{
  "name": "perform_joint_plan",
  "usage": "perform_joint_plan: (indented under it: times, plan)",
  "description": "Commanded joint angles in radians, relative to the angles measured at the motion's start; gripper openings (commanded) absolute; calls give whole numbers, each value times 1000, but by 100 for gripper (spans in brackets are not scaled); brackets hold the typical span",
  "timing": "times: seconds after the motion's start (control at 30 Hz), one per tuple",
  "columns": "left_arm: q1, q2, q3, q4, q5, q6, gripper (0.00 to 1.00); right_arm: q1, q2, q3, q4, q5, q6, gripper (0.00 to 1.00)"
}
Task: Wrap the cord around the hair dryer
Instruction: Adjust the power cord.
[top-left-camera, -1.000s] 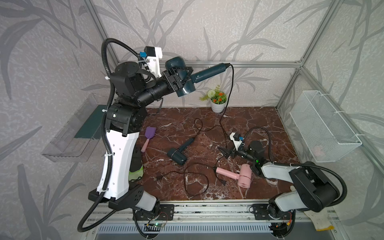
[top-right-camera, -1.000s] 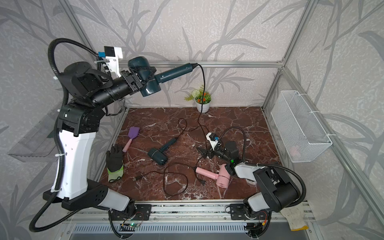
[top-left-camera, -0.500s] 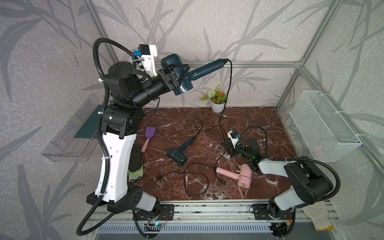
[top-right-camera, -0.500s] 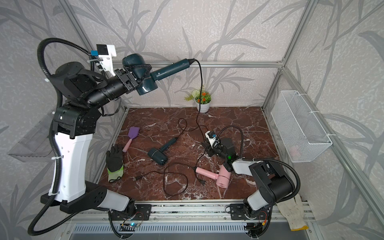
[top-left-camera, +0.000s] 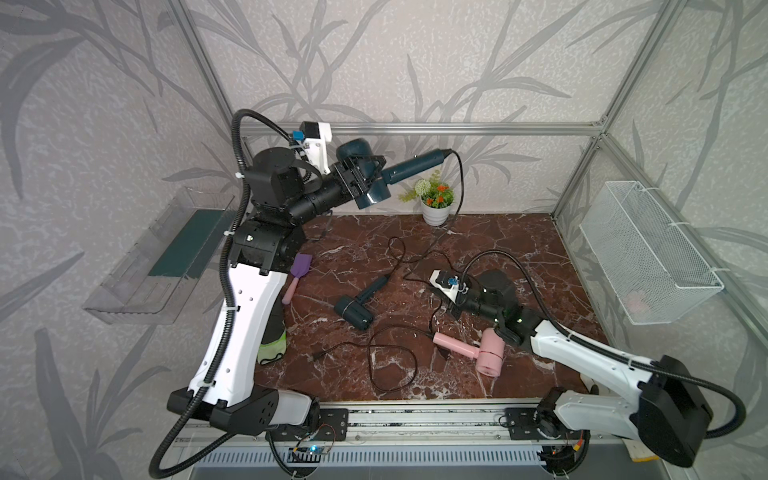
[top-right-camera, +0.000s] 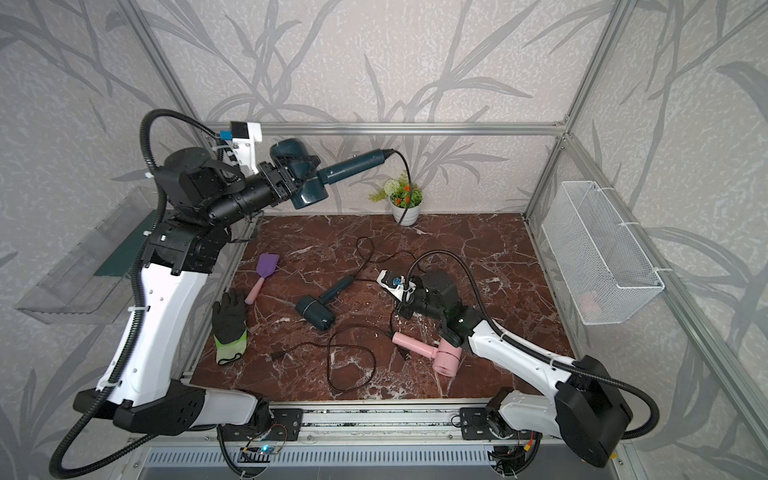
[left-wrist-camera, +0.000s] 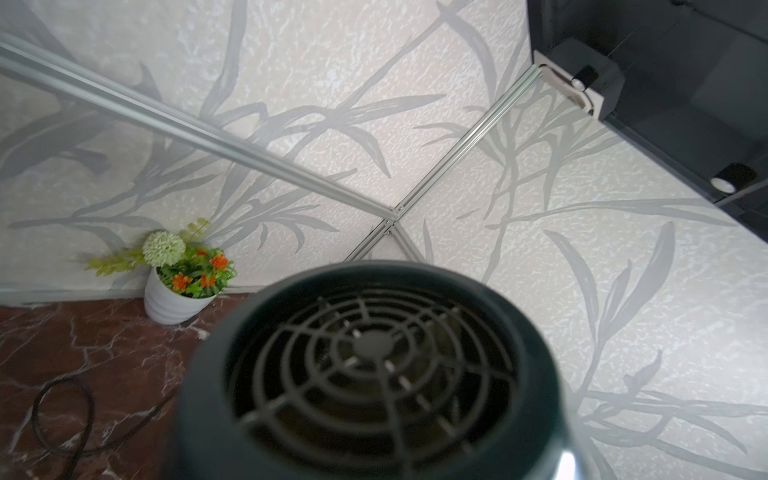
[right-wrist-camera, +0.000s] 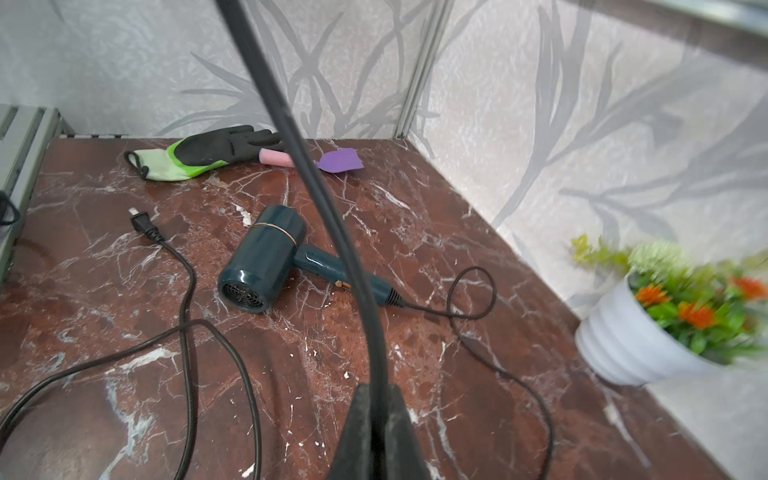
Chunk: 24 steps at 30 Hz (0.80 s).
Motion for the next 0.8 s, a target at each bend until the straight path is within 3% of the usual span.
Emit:
perform_joint_plan:
  times: [0.0,0.27,0.5,0.6,0.77]
  plan:
    - [-12,-21,-95,17,59,75,0,32,-92,90,-222,130,-208,0]
    - [-28,-80,-309,-83,156,217,0,50,-166,282,-436,268,-414,0]
    - [-27,-155,-404,-139,229,302,0,47,-176,384,-515,394,-568,0]
    - [-27,-171,-420,-148,288,318,0,19,-154,421,-530,394,-610,0]
    - [15,-207,-463,-142,140,267,0,-35,-157,488,-617,338,-582,0]
